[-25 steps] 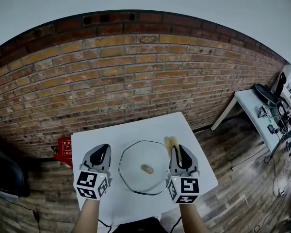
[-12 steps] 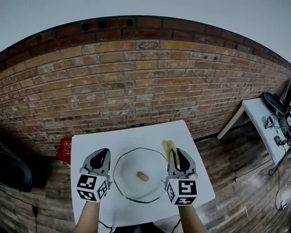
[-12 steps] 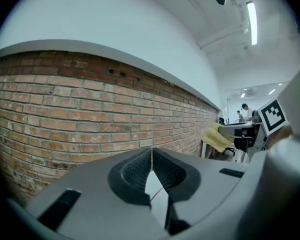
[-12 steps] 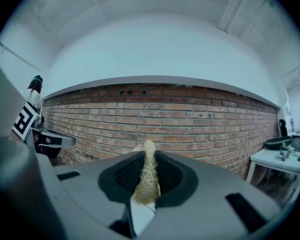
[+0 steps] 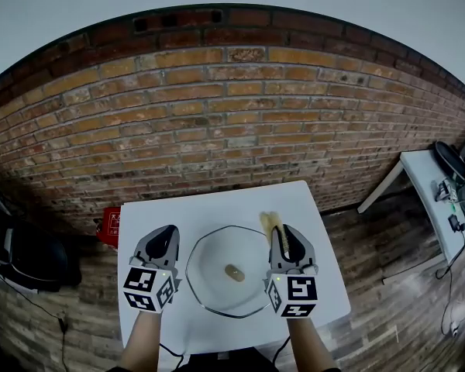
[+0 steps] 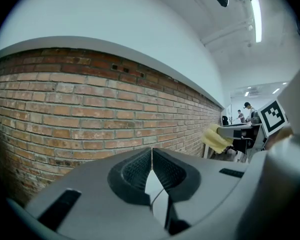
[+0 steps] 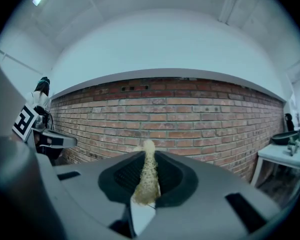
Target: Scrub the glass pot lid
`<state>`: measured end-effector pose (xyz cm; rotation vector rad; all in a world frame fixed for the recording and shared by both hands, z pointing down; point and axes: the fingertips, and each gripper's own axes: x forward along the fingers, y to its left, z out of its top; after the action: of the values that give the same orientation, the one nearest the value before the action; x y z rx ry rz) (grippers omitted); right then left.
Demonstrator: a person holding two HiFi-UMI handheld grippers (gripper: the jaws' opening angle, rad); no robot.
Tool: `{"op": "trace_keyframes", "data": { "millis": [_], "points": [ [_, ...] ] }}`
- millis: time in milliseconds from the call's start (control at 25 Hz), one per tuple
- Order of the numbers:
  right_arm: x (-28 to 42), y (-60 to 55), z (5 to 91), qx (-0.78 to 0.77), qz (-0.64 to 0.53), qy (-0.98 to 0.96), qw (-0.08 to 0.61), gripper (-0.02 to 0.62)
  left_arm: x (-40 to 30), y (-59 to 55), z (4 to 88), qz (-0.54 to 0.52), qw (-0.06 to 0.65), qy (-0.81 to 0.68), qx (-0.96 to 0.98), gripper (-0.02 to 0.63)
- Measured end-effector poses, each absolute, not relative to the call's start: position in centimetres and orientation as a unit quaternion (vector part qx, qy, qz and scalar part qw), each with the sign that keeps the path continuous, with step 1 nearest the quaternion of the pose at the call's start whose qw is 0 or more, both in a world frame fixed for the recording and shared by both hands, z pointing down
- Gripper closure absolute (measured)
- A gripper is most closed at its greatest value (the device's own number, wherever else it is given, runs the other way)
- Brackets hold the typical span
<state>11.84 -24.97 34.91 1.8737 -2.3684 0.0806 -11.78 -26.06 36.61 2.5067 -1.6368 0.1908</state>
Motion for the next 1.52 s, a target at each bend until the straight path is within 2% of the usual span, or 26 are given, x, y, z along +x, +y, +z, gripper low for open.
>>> {"op": "trace_keyframes", "data": {
  "millis": [480,1080,1120,1200,1240,1520],
  "points": [
    [10.6,-25.5,40.3,0.611,0.064,-0.784,0.095,0.537,-12.6,-26.2,42.4,0.090,0.114,-0.534,0.833,0.594],
    [9.9,-24.1,50.2,0.586,0.121,-0.787,0.150,0.537,-12.1,-22.8,54.5,0.137,0.239,-0.511,0.814,0.592],
    [9.8,-24.1,50.5,0.584,0.121,-0.788,0.152,0.537,-12.0,-22.7,54.9,0.137,0.247,-0.509,0.813,0.587],
    [9.7,-24.1,50.8,0.581,0.121,-0.790,0.156,0.537,-11.7,-22.6,55.6,0.135,0.265,-0.502,0.812,0.507],
    [9.7,-24.1,51.0,0.580,0.121,-0.790,0.157,0.537,-11.7,-22.7,55.9,0.134,0.272,-0.500,0.811,0.492],
    [8.5,-24.9,51.3,0.571,0.120,-0.796,0.162,0.537,-11.8,-22.5,57.9,0.131,0.320,-0.490,0.800,0.494]
  ]
}}
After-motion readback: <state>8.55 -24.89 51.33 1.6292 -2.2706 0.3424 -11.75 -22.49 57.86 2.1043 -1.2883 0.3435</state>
